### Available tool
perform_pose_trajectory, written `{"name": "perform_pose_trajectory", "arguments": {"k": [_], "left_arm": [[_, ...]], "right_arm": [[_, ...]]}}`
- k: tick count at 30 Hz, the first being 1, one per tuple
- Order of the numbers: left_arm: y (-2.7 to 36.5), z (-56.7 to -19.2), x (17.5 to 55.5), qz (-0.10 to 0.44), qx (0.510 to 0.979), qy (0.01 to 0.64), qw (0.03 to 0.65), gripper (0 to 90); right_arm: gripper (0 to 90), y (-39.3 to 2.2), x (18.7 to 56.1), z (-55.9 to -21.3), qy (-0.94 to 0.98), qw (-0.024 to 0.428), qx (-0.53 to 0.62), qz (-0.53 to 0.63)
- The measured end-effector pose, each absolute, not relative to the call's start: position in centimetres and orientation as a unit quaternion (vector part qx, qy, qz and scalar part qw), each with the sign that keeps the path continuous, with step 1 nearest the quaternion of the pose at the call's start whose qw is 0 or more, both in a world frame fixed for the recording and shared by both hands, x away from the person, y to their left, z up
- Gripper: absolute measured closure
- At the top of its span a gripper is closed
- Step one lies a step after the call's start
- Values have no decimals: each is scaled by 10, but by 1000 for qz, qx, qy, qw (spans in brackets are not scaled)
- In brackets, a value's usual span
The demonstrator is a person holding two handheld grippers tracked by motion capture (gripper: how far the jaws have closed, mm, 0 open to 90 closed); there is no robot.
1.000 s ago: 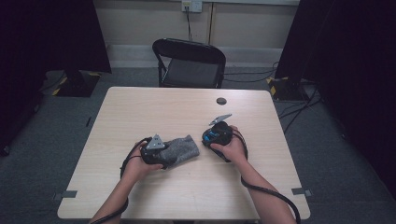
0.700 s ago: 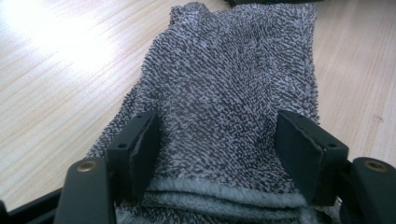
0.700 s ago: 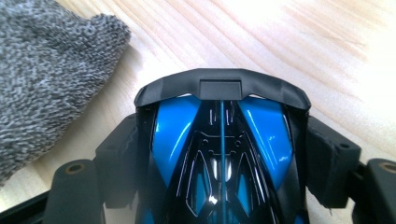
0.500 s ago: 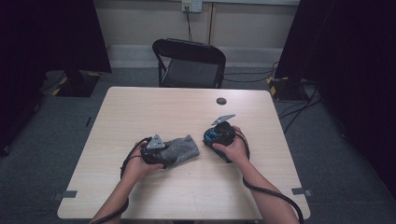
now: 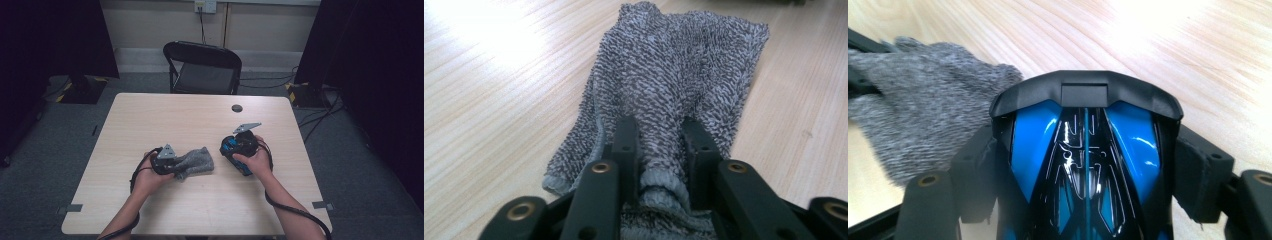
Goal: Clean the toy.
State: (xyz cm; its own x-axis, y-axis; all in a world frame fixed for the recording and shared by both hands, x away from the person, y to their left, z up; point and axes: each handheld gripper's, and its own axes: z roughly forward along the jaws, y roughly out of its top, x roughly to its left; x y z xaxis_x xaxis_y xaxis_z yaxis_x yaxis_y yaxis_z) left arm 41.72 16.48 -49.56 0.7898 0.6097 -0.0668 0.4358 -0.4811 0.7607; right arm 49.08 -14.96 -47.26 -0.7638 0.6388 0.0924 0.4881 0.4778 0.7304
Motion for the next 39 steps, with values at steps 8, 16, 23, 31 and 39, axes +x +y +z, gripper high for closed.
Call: {"name": "perform_pose_trajectory", "arguments": {"k": [8,16,23,31,39], "left_arm": [[168,-462,429,140,804,352,459,754],[141,-422,454,173,799,358,450,753],[116,-420,468,163,804,373,435,752],[102,-429,462,117,816,336,455,752],[103,-428,455,108,821,319,462,753]], "right_arm": [[254,-157,484,-458,847,95,321,414],[254,-151,477,-441,844,92,302,434],[254,-140,471,-434,846,89,290,439],[254,-144,477,-437,845,99,308,427],[254,-148,481,-443,846,105,317,416]]}}
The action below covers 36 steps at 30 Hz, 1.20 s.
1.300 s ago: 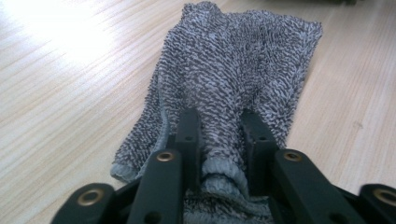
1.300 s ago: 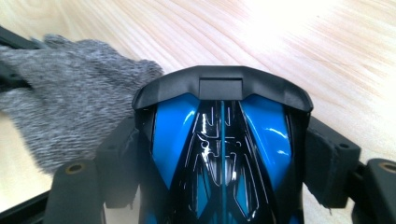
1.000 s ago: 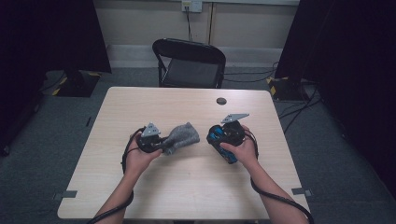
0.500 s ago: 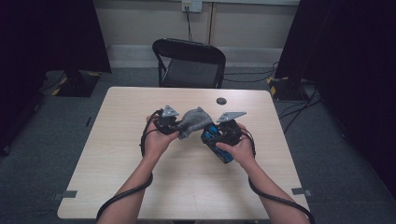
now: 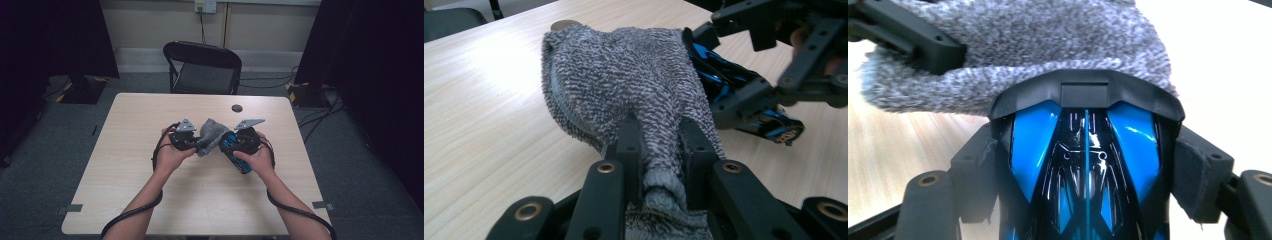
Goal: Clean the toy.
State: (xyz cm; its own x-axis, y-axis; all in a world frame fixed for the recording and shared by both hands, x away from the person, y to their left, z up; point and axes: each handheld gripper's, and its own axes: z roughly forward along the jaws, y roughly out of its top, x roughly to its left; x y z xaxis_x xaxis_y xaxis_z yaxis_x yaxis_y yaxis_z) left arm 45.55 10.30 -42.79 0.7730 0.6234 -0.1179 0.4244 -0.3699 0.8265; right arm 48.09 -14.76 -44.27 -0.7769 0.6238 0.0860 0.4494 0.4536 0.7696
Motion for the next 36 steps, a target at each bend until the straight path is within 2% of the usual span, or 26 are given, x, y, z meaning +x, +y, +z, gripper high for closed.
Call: {"name": "perform_pose_trajectory", "arguments": {"k": [24,36], "left_arm": [[126,-430,436,83,821,307,475,755],[160,-428,432,105,816,329,464,755]], "right_arm": [[254,-156,494,-439,841,115,343,402],[254,-159,497,-434,839,112,343,407]]}}
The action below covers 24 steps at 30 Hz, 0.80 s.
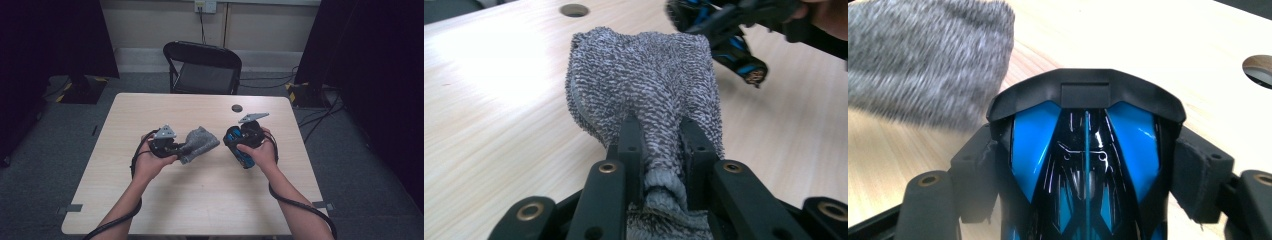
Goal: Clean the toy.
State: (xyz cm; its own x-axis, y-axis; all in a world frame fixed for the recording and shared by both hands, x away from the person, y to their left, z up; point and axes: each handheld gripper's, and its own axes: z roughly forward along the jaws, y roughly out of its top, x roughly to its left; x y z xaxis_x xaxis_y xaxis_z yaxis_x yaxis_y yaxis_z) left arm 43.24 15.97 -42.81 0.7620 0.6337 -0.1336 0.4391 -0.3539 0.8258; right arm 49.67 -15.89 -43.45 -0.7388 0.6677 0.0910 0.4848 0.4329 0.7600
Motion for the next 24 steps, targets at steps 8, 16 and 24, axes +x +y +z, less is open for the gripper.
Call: {"name": "perform_pose_trajectory", "arguments": {"k": [8,16,24], "left_arm": [[169,-418,448,136,793,357,475,754],[147,-408,462,144,787,355,484,753],[117,-403,472,143,796,339,481,752]], "right_arm": [[254,-153,489,-431,842,110,328,413],[254,-147,485,-427,846,105,314,418],[253,-140,480,-424,850,102,299,421]]}}
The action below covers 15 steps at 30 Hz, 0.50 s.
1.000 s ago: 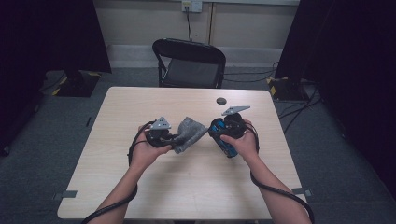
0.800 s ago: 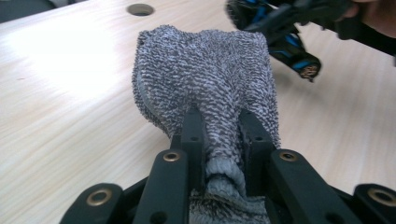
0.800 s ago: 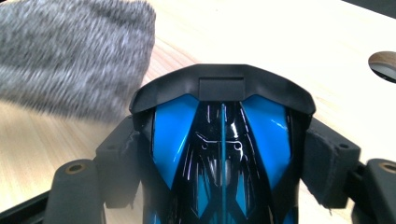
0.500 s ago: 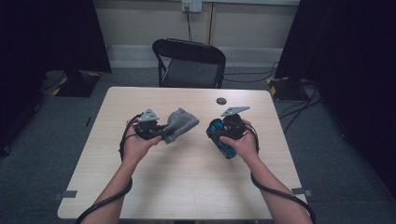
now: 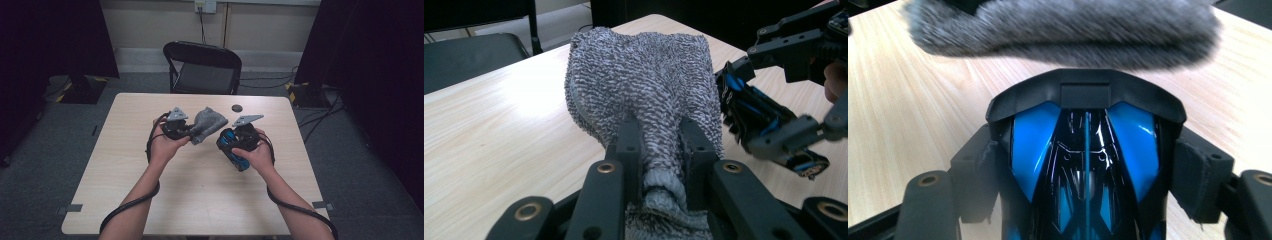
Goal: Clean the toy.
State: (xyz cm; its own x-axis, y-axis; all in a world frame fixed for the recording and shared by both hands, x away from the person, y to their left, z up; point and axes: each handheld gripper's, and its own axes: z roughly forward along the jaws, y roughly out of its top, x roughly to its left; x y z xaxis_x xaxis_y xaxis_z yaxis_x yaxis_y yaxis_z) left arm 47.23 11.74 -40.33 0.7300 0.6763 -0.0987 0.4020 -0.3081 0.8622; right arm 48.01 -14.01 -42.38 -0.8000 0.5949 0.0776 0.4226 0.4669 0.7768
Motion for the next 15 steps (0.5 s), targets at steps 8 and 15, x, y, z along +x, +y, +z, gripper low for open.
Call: {"name": "perform_pose_trajectory", "arguments": {"k": [8,15], "left_arm": [[101,-408,473,128,810,322,473,751],[100,-410,471,117,814,315,473,752]], "right_arm": [[254,-140,476,-424,850,103,298,423],[254,-144,478,-425,849,105,304,419]]}}
